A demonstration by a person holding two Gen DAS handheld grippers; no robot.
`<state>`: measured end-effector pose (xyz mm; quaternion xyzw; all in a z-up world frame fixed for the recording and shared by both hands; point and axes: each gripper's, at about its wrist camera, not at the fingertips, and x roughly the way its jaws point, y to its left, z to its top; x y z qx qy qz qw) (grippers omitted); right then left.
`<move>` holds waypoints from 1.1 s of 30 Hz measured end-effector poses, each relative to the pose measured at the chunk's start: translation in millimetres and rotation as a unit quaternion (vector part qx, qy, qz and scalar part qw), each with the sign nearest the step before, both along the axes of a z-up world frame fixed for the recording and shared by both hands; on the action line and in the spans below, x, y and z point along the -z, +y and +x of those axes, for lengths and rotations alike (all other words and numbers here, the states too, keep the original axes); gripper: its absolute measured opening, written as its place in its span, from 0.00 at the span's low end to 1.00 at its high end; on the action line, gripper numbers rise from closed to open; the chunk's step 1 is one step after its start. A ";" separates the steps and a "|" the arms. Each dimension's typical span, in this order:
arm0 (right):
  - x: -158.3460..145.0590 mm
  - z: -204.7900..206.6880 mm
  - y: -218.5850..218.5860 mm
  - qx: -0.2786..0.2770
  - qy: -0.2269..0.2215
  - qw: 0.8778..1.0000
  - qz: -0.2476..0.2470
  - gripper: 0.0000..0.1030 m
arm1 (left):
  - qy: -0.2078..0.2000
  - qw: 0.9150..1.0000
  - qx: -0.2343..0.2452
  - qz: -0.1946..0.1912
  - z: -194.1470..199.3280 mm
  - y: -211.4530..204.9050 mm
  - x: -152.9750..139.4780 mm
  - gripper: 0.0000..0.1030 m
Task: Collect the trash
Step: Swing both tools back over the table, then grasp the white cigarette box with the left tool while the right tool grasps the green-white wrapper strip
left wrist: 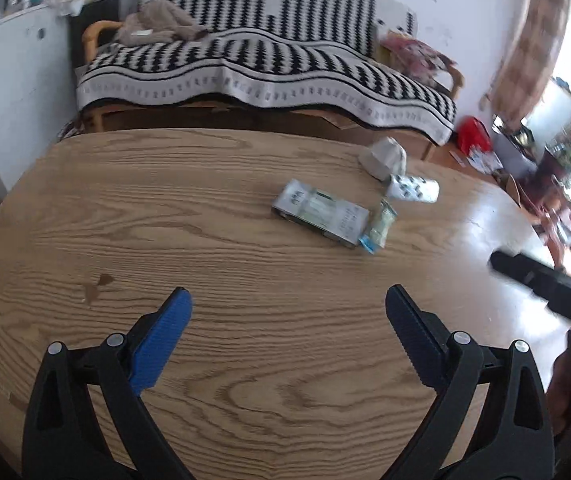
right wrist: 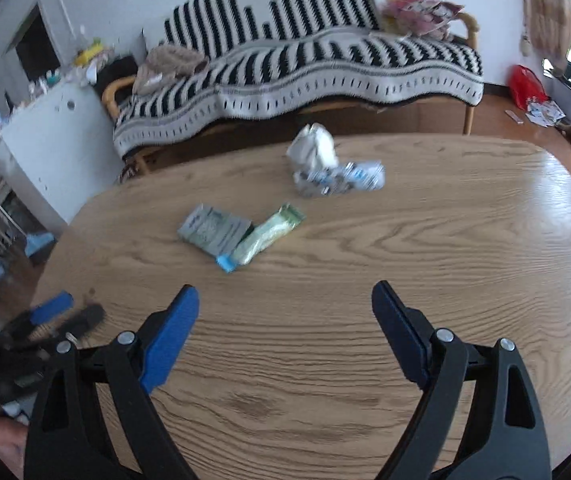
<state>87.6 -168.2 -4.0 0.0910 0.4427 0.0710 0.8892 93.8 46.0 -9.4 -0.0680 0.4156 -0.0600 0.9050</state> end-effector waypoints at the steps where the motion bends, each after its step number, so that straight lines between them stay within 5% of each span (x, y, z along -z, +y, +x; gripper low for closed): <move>1: 3.5 4.0 0.8 0.001 0.004 1.000 0.001 0.83 | 0.001 1.000 0.004 -0.006 0.7 1.1 -0.7 0.92; 9: 12.6 40.9 14.9 0.004 0.005 1.000 -0.002 0.83 | 0.004 1.000 -0.005 -0.004 15.8 1.7 10.1 0.92; 21: 68.4 119.9 31.0 0.020 0.065 0.998 -0.019 0.78 | 0.034 0.998 -0.046 -0.005 45.4 9.4 31.9 0.92; 26: 83.9 131.7 31.4 0.020 0.077 0.996 -0.027 0.60 | 0.041 0.998 -0.052 -0.002 54.9 11.3 37.4 0.92; 30: 85.5 128.0 25.6 0.012 0.083 0.996 -0.033 0.19 | 0.049 0.997 -0.063 -0.006 64.7 7.4 43.6 0.92; 33: 83.2 119.2 17.2 0.000 0.087 0.996 -0.030 0.12 | 0.060 0.996 -0.070 -0.013 77.5 -2.3 49.8 0.92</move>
